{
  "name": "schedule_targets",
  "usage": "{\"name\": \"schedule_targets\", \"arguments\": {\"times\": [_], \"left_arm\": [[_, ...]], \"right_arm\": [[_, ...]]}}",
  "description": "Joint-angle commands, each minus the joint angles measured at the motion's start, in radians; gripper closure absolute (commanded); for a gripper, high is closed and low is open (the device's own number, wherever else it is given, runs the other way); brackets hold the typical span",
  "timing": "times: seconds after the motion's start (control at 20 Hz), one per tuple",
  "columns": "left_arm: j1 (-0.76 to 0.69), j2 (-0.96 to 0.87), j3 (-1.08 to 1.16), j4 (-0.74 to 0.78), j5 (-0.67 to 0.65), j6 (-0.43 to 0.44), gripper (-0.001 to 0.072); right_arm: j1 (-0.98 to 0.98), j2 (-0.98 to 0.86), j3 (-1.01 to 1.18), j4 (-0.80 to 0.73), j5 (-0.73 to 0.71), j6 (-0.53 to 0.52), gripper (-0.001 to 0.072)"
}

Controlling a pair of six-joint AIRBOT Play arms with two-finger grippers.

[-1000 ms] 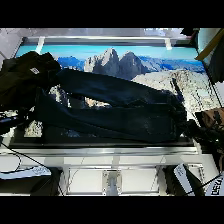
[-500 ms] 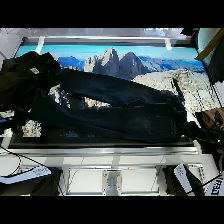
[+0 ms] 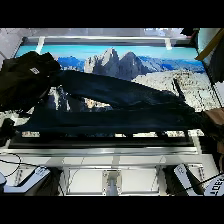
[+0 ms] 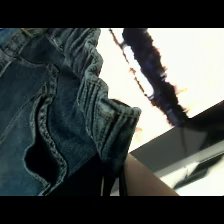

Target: Fold the clothes and pants, and hang the long-sleeved shirts on hangers.

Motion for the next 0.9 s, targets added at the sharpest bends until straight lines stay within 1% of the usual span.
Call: {"name": "schedule_targets", "arguments": {"times": [0.0, 0.2, 0.35, 0.4, 0.45, 0.5, 0.55, 0.65, 0.75, 0.8, 0.85], "left_arm": [[-0.014, 0.021, -0.134, 0.019, -0.010, -0.006, 0.0688], [-0.014, 0.021, -0.237, 0.026, 0.030, -0.006, 0.0689], [-0.014, 0.021, -0.237, 0.021, 0.036, -0.007, 0.0688], [-0.014, 0.021, -0.237, 0.012, 0.027, -0.010, 0.0687], [-0.014, 0.023, -0.235, -0.015, 0.020, -0.015, 0.0635], [-0.014, 0.033, -0.229, -0.051, 0.020, -0.014, 0.0392], [-0.014, 0.052, -0.214, -0.092, 0.020, -0.013, 0.0183], [-0.014, 0.120, -0.150, -0.185, 0.023, -0.012, 0.0168], [-0.014, 0.209, -0.053, -0.335, 0.058, 0.014, 0.0167], [-0.015, 0.253, -0.005, -0.461, 0.101, 0.051, 0.0167], [-0.027, 0.291, 0.037, -0.605, 0.148, 0.131, 0.0167]], "right_arm": [[-0.005, -0.037, 0.001, -0.093, 0.003, -0.013, 0.0661], [-0.043, -0.040, -0.054, -0.196, -0.012, -0.013, 0.0661], [-0.072, -0.040, -0.084, -0.199, -0.060, -0.013, 0.0660], [-0.072, -0.039, -0.080, -0.191, -0.060, -0.013, 0.0649], [-0.072, -0.039, -0.069, -0.177, -0.051, -0.013, 0.0522], [-0.072, -0.037, -0.047, -0.172, -0.031, -0.013, 0.0337], [-0.072, -0.034, -0.010, -0.174, -0.005, -0.013, 0.0290], [-0.072, -0.017, 0.094, -0.177, 0.035, -0.013, 0.0291], [-0.072, 0.002, 0.216, -0.170, 0.051, -0.012, 0.0291], [-0.072, 0.011, 0.278, -0.146, 0.053, -0.010, 0.0291], [-0.072, 0.016, 0.318, -0.096, 0.050, -0.004, 0.0292]]}}
